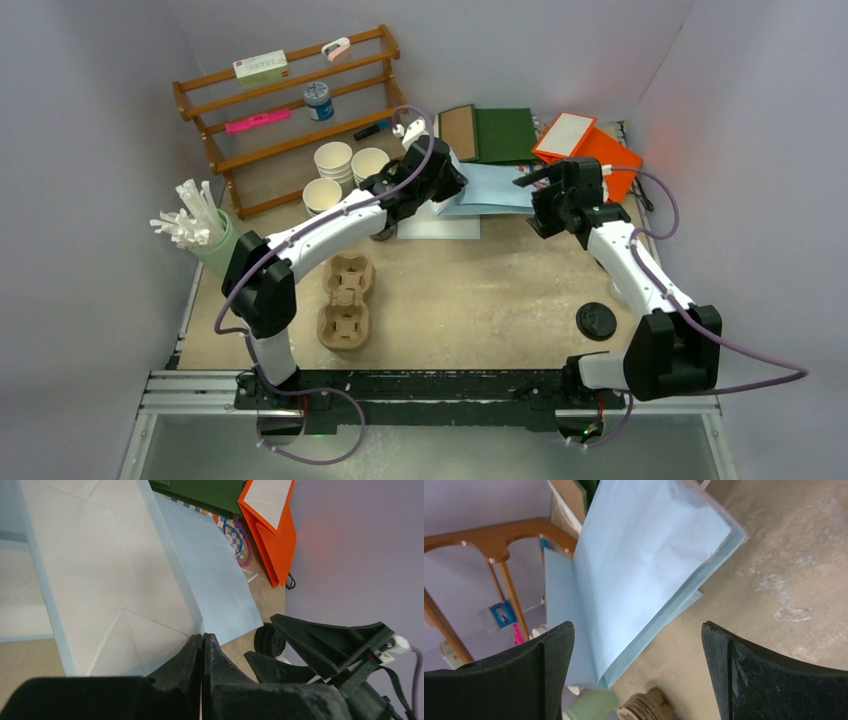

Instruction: Pack the takeout coffee

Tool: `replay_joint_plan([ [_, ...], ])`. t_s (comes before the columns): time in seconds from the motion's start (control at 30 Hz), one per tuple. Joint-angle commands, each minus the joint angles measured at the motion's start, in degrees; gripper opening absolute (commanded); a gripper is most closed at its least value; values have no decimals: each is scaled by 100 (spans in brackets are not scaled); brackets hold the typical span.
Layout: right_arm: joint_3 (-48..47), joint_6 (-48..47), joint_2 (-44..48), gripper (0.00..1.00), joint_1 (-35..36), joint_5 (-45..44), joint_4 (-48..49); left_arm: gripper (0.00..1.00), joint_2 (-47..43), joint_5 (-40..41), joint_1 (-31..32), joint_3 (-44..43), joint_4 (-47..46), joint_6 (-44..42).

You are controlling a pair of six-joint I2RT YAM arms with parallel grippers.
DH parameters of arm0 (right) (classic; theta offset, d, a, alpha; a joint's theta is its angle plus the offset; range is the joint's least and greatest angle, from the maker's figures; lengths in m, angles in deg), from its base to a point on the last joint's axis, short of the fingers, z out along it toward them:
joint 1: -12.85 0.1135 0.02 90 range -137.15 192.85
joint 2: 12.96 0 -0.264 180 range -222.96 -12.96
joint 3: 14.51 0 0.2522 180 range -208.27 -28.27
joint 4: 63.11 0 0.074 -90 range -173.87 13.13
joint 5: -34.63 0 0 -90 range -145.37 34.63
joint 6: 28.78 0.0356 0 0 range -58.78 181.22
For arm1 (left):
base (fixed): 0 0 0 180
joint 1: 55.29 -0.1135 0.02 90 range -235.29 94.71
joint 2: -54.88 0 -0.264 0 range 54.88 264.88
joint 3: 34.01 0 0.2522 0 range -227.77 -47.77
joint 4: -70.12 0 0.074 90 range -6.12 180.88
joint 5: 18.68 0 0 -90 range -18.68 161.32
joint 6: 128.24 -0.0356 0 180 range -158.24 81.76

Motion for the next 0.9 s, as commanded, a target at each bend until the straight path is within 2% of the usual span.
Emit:
replay_joint_plan([
  [0.0,390,202,-36,98,-104,-462,436,0,-415,-271,-33,47,-368,226],
  [0.27,547,262,-592,96,-215,-70,943,0,-417,-806,-105,49,-344,495],
  [0.33,606,346,-630,83,-215,24,1141,0,-415,-1016,-106,88,-362,592],
  [0.43,578,289,-503,57,-229,-154,1246,0,-498,-1217,-105,221,-366,682],
  [0.6,67,-818,-105,1,-272,-359,1158,0,-740,-1389,-103,343,-86,398],
  [0.73,-302,-1986,328,0,-271,-561,1266,0,-1132,-1421,-106,719,312,271],
  [0.87,-414,-2929,814,0,-272,-353,1350,0,-1722,-1409,-106,1576,586,185],
])
